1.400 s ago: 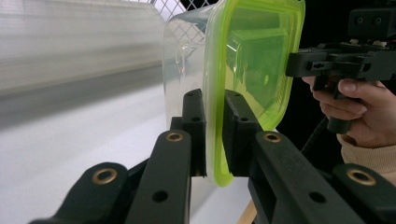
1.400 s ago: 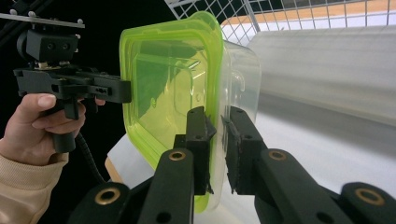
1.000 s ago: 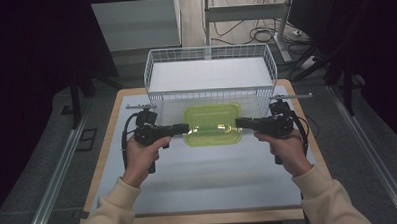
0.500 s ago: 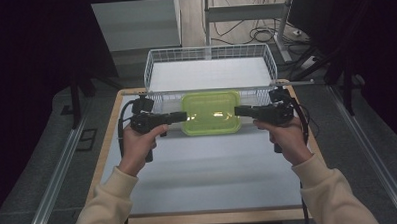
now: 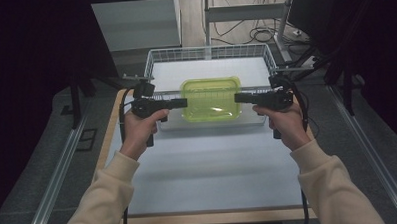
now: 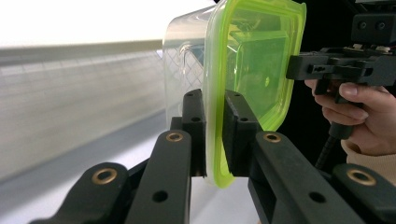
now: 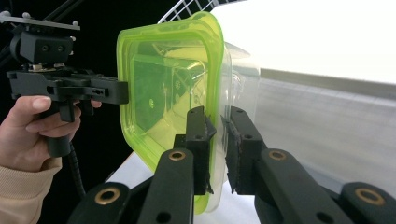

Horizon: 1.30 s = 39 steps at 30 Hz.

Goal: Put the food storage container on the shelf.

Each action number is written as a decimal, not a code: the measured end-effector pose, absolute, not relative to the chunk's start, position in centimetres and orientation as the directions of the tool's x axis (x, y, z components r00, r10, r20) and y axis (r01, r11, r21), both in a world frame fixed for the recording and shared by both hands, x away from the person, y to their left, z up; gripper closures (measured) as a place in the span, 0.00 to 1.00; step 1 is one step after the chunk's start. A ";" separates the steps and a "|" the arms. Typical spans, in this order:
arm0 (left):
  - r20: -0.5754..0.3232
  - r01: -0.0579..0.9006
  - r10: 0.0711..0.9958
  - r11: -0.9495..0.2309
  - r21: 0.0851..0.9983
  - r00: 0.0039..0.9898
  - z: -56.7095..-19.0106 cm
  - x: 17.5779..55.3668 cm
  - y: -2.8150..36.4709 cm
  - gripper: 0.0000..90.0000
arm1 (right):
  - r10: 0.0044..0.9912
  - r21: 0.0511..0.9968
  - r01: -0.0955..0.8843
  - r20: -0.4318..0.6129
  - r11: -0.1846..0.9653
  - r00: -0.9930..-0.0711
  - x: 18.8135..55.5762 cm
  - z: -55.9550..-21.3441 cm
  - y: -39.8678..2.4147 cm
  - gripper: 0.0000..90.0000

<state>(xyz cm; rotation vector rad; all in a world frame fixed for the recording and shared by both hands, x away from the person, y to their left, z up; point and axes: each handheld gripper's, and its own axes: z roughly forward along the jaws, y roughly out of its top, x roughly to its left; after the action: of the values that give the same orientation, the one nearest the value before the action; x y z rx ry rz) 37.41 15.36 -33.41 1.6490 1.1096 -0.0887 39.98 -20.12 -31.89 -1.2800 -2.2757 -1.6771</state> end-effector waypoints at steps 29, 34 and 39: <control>-0.563 0.693 0.614 0.036 0.720 0.554 -31.7 43.0 15.3 0.90 | 0.617 0.775 0.631 0.476 0.043 -0.626 45.0 -30.0 -19.8 0.89; -0.566 0.695 0.616 0.042 0.718 0.548 -31.4 44.1 15.2 0.90 | 0.622 0.778 0.627 0.478 0.028 -0.621 45.9 -29.8 -19.9 0.89; -0.573 0.707 0.626 0.048 0.705 0.529 -31.5 45.4 15.1 0.90 | 0.634 0.768 0.640 0.483 0.025 -0.604 46.8 -29.7 -19.8 0.89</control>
<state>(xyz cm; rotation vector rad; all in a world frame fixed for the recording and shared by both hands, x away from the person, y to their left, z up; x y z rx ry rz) 45.43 15.09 -31.49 1.6386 1.1510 -0.0901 46.84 -19.81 -29.70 -1.3953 -2.2449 -1.6882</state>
